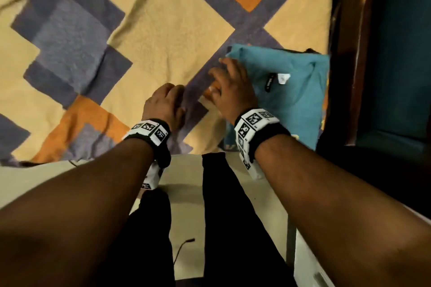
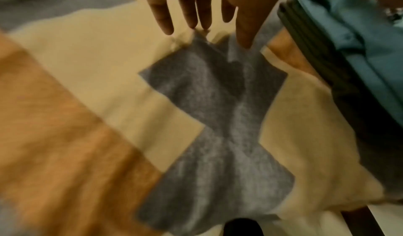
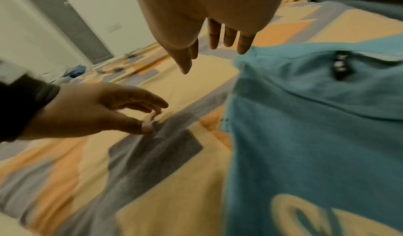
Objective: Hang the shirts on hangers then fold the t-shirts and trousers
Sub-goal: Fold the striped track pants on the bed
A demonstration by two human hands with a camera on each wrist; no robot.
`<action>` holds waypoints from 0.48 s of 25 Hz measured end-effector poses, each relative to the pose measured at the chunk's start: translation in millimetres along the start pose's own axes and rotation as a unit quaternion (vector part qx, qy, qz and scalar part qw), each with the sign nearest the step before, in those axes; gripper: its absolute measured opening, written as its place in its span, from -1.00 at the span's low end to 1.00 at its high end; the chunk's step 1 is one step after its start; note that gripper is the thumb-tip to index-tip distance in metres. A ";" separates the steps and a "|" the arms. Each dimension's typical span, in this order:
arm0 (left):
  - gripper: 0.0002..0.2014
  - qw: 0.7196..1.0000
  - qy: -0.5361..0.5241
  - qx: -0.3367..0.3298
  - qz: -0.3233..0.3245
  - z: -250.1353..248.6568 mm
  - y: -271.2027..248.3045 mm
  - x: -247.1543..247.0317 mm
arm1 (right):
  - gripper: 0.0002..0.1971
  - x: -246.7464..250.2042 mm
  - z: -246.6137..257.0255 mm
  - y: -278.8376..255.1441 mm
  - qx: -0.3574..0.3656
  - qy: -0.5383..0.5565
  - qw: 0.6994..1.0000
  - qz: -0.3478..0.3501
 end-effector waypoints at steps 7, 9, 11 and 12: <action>-0.38 0.986 0.007 0.155 -0.053 201.3 -128.6 70.4 | -0.66 -106.8 216.7 -2.7 0.150 -0.092 0.978 0.109; -0.38 0.979 0.012 0.197 -0.057 262.4 -176.1 88.4 | -0.70 -136.1 273.9 -7.9 0.188 -0.121 0.965 0.136; -0.38 0.968 0.015 0.244 -0.060 318.4 -219.5 102.0 | -0.66 -159.4 323.3 -5.5 0.199 -0.131 0.960 0.148; -0.38 0.960 0.011 0.274 -0.063 351.0 -245.2 110.8 | -0.62 -173.4 353.9 -2.9 0.189 -0.127 0.960 0.161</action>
Point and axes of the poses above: each hand's wrist, its own y-axis towards the middle knuckle, its own x-axis out of the back of the hand, z = x × y, the point moved 3 cm from there along y, towards the middle knuckle
